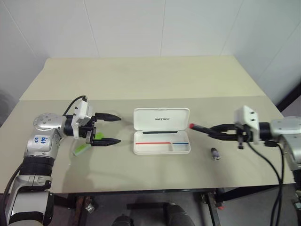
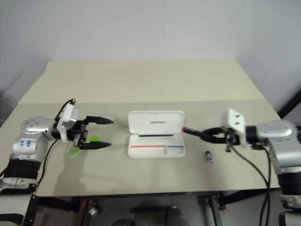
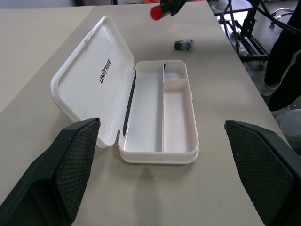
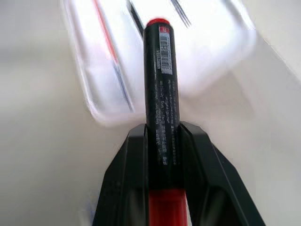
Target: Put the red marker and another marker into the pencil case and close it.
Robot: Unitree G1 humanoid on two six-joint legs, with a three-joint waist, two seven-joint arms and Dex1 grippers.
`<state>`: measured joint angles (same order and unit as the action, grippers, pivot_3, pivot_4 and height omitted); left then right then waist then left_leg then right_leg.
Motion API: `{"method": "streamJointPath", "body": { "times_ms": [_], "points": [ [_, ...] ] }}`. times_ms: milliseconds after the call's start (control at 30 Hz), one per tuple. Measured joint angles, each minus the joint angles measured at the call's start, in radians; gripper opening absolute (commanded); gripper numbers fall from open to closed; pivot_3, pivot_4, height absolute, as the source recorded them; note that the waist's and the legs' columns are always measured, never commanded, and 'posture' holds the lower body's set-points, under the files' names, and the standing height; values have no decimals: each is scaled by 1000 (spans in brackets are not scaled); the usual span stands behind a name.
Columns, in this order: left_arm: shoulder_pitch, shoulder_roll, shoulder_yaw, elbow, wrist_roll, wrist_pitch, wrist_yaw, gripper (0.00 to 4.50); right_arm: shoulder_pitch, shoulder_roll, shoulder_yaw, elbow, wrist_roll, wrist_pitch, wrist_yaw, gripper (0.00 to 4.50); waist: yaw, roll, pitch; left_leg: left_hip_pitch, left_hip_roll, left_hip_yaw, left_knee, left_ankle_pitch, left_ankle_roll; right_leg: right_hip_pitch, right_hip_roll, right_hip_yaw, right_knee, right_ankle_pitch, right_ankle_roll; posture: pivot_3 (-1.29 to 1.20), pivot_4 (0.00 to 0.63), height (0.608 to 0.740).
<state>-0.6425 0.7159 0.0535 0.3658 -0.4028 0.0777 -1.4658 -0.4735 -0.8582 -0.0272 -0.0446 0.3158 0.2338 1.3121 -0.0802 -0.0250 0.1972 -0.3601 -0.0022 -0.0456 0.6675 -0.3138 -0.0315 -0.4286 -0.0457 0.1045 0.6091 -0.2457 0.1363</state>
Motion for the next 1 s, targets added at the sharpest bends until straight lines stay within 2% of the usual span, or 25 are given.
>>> {"method": "streamJointPath", "body": {
  "times_ms": [67,233,433,567,833,867,1000],
  "points": [
    [-1,-3,-5,1,3,-3,0,4500,2,31,50,-68,-6,26,-31,578,4,0,0,1,-1,0,0,0,0,1,0,0,0,0,0,0,150,740],
    [0,-9,-9,-1,4,-3,4,4500,-37,94,162,-48,-96,-29,-69,578,23,-1,0,0,-1,0,-1,0,0,0,-1,0,-2,0,0,0,150,740],
    [30,-9,-11,-25,3,2,26,4500,-163,192,238,143,-206,-193,-103,578,26,-1,0,-2,0,0,-2,0,0,-1,-1,-1,-1,0,0,0,150,740],
    [59,-12,-13,-89,-2,15,48,4500,-260,268,285,289,-278,-314,-134,578,22,-1,0,-9,0,0,-2,0,0,-9,-1,-1,1,0,0,0,150,740],
    [89,-15,-14,-133,-5,35,78,4500,-285,301,329,443,-311,-438,-90,578,25,-1,0,-12,0,1,-2,0,-1,-13,-2,-1,2,-1,-2,0,150,740],
    [93,-16,-14,-138,-6,36,81,4500,-288,302,329,446,-311,-443,-89,1289,24,-1,0,-12,0,1,-2,0,-1,-13,-1,-1,3,-1,-2,0,150,740],
    [102,-32,-14,-158,-7,36,98,4500,-290,304,329,451,-311,-455,-88,2599,23,-1,0,-11,1,0,-2,0,-1,-13,-1,-2,3,-1,-2,0,150,740]
  ]
}}
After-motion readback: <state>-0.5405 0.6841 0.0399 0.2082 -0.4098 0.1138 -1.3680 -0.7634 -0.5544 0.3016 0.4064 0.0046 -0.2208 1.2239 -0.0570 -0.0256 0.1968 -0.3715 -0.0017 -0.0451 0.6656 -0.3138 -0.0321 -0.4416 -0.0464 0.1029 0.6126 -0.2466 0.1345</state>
